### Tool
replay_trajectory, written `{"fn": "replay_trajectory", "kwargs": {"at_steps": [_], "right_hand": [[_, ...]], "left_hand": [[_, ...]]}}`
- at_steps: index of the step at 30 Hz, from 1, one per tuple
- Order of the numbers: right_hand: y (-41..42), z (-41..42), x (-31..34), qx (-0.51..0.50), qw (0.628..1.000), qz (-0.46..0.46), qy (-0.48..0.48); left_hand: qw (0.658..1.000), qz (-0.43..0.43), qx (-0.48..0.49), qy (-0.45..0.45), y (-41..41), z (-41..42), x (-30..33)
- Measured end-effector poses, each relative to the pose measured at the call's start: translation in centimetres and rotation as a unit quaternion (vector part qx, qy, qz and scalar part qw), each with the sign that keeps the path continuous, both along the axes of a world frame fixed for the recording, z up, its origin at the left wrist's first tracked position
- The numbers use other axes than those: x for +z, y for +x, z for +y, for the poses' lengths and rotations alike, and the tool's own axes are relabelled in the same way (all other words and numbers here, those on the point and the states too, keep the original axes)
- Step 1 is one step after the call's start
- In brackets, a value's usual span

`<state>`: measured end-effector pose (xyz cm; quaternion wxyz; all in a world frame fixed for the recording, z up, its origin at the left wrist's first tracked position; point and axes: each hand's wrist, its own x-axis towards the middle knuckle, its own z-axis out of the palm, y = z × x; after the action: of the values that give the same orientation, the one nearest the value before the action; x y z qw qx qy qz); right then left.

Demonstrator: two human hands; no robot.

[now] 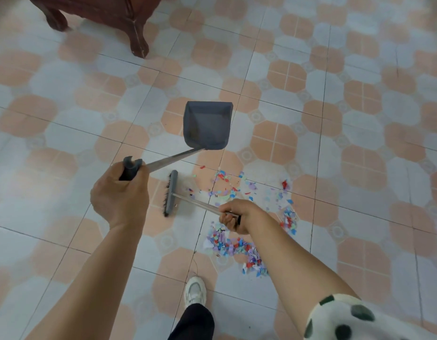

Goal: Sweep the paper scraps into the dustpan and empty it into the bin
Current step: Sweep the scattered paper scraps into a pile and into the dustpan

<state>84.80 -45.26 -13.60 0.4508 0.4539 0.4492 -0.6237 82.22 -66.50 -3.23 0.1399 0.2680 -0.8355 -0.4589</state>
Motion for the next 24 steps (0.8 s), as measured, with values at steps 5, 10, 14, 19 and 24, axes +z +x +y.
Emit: {"fn": "replay_trajectory", "kwargs": {"at_steps": [5, 10, 14, 19, 24], "right_hand": [[1.1, 4.9, 0.1, -0.094, 0.994, -0.045, 0.034], [3.9, 8.7, 2.9, -0.149, 0.985, -0.027, 0.083], [5.0, 9.3, 5.1, -0.156, 0.982, 0.0, 0.105], [3.5, 8.0, 5.6, -0.172, 0.983, 0.014, 0.064], [-1.1, 5.3, 3.2, -0.183, 0.983, 0.013, 0.018]], "left_hand": [[1.0, -0.001, -0.002, 0.012, -2.7, -0.3, -0.1], [1.0, -0.003, -0.004, 0.028, -4.1, 0.5, 0.4], [0.999, 0.003, -0.015, 0.038, -4.6, 1.7, 1.3], [0.999, 0.006, -0.032, 0.032, -5.0, 2.5, 2.0], [0.998, 0.019, -0.053, 0.031, -5.4, 3.2, 1.7]]}}
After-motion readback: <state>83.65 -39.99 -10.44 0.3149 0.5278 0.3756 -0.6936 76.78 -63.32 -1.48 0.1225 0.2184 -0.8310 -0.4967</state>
